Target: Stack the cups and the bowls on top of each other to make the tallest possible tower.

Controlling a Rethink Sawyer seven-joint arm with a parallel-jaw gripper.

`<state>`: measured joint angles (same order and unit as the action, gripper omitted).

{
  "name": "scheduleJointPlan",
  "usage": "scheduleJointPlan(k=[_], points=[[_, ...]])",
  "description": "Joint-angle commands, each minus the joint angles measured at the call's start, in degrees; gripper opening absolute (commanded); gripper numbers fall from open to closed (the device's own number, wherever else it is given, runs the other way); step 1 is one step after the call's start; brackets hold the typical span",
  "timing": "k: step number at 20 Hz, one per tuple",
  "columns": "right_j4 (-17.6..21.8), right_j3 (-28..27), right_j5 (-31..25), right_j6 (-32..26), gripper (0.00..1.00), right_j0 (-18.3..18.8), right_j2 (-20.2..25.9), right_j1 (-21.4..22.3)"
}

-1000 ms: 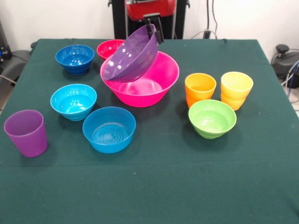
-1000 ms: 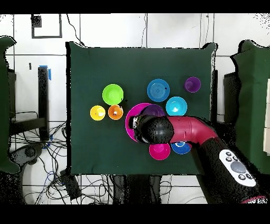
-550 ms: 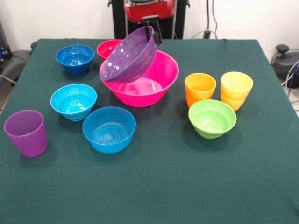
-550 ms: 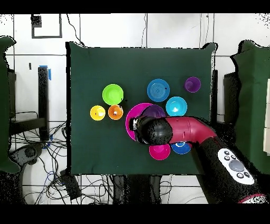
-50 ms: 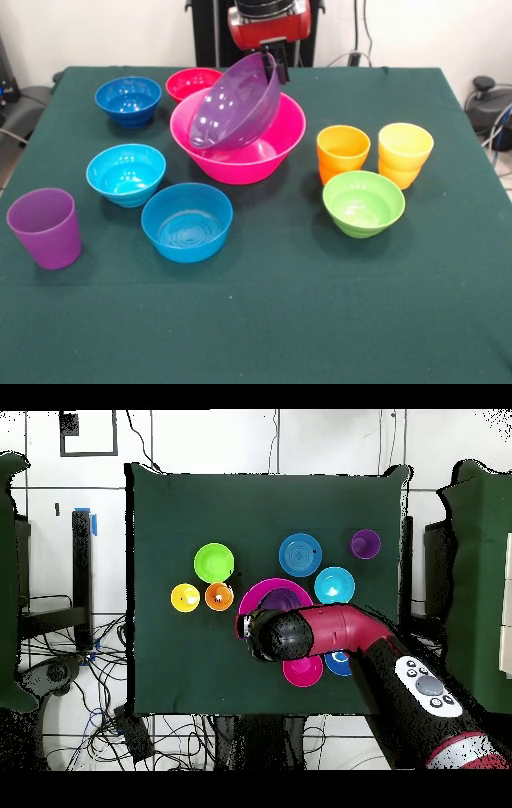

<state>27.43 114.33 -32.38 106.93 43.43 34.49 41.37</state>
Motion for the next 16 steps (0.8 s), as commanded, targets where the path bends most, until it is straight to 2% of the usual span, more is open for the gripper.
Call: scheduleJointPlan(k=[1,16], points=[[6.39,-2.99,2.57,-4.78,0.0,-2.17,0.38,-4.64],[7.09,-3.49,1.55,-4.92,0.0,-1.2,1.39,-5.04]])
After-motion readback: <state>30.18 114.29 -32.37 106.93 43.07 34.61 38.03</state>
